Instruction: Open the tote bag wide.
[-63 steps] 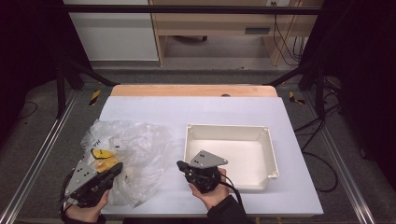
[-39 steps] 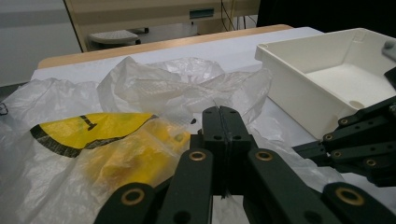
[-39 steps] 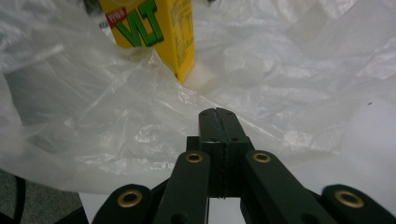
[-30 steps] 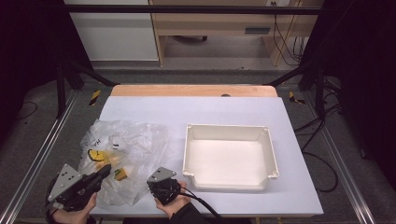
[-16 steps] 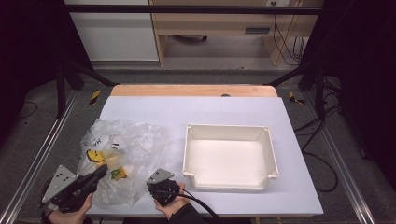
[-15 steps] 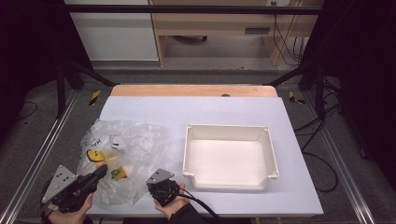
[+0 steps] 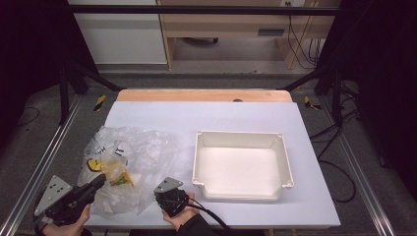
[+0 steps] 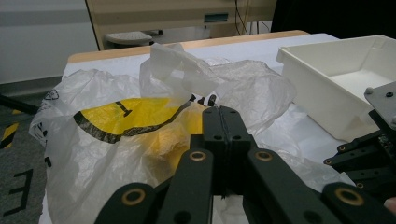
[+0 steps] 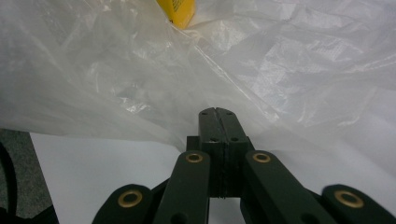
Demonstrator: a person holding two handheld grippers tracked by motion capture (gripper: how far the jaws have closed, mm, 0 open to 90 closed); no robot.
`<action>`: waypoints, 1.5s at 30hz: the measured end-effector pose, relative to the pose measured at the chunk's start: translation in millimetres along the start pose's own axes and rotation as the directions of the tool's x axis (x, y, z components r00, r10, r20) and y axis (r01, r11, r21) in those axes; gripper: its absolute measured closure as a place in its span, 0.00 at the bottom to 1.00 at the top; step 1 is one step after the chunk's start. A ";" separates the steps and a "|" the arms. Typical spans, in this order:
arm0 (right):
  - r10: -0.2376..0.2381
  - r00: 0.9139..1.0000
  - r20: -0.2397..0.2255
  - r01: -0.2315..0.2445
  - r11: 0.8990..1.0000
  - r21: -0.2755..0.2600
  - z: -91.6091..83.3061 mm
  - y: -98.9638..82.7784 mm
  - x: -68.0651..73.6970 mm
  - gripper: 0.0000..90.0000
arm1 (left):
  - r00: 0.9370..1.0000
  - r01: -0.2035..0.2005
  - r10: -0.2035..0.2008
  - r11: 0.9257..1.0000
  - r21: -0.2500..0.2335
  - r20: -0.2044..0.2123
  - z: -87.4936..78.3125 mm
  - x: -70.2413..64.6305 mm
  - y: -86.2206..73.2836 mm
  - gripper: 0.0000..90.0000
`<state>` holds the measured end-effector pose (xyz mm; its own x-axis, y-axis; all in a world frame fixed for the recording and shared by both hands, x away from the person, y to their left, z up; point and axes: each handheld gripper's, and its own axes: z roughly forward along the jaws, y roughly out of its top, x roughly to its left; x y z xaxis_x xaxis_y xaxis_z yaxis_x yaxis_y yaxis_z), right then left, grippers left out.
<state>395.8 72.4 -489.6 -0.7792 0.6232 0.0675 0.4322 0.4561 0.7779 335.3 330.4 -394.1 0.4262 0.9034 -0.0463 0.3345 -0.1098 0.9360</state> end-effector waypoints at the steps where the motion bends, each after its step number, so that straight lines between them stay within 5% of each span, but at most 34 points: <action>1: 0.000 1.000 0.000 0.000 1.000 0.000 0.0 0.0 0.0 1.00 | 1.000 0.000 0.000 1.000 0.000 0.000 0.0 0.0 0.0 1.00; 22: -0.017 1.000 -0.009 0.017 1.000 0.004 7.0 5.6 7.2 1.00 | 0.995 0.026 -0.025 1.000 0.009 -0.101 -11.0 25.5 -14.0 1.00; 38: -0.010 1.000 -0.010 0.010 1.000 0.011 8.6 7.4 8.2 1.00 | 0.985 0.047 -0.034 0.996 0.073 -0.169 -1.6 42.2 -25.9 1.00; 45: -0.011 1.000 -0.010 0.011 1.000 0.008 9.3 7.9 7.4 1.00 | 0.981 0.064 -0.037 0.988 0.138 -0.190 4.5 51.6 -32.8 1.00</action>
<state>397.7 86.5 -488.8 -0.7884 0.6117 0.0656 0.4276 0.4681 0.7733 350.2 378.8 -428.7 0.2460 0.9692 -0.0141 0.4737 -0.1075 0.8741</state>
